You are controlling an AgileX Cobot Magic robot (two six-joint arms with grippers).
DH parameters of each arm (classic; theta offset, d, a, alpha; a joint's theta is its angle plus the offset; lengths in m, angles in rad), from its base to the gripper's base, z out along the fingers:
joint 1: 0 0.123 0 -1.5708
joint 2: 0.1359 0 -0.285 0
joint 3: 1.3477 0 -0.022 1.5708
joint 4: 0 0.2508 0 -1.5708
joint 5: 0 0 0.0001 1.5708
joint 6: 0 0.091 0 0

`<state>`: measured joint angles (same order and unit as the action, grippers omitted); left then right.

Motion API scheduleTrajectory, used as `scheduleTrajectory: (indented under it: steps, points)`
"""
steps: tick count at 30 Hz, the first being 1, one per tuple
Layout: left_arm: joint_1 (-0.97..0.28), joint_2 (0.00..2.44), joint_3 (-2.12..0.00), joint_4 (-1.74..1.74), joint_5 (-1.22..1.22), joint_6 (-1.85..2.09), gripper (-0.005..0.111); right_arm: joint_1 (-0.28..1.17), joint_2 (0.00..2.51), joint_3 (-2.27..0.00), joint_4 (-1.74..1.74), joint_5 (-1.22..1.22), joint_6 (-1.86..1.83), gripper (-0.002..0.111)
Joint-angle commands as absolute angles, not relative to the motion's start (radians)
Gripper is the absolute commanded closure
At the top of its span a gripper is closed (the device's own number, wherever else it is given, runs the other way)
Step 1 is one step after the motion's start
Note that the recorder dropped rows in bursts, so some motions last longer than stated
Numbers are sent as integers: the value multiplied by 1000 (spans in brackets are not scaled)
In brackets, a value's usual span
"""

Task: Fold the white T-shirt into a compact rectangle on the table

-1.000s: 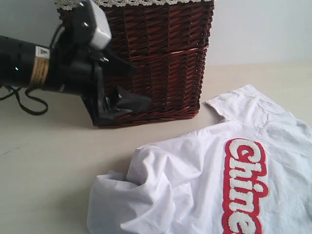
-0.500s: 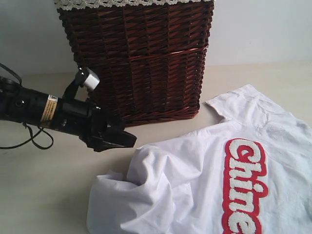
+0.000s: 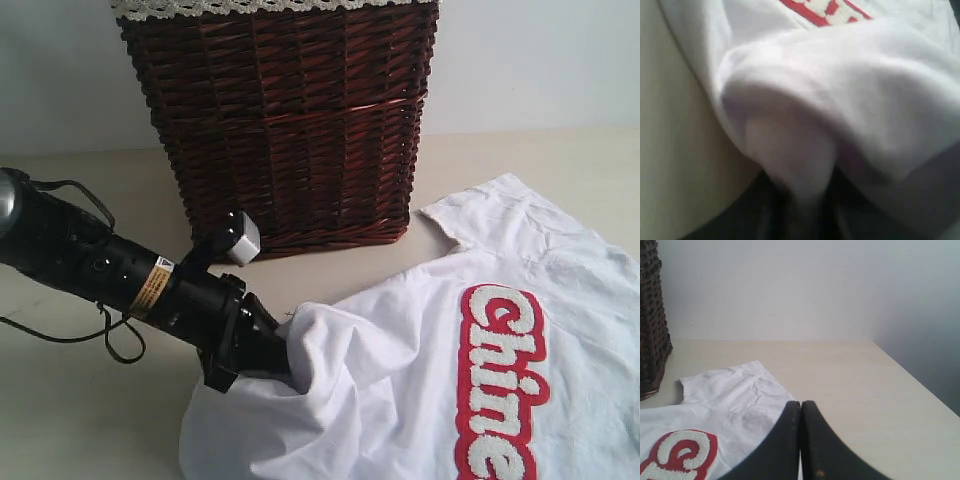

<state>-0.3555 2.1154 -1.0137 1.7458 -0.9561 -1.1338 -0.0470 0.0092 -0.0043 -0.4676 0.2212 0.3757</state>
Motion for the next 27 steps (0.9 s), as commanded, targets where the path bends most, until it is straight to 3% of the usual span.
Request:
scheduleTrajectory:
  steps: [1,12,23,27]
  points:
    - [-345,2052,-1012,1744,-847,-1162,106,-46,4,0,-470,210,369,108]
    - [-288,1815,-1012,1744,-501,-1067,107,-46,4,0,-470,210,369,108]
    - [-288,1737,-1012,1744,-455,-940,106,-46,4,0,-470,210,369,108]
    - [-288,1737,-1012,1744,-429,-1032,90,-46,4,0,-470,210,369,108]
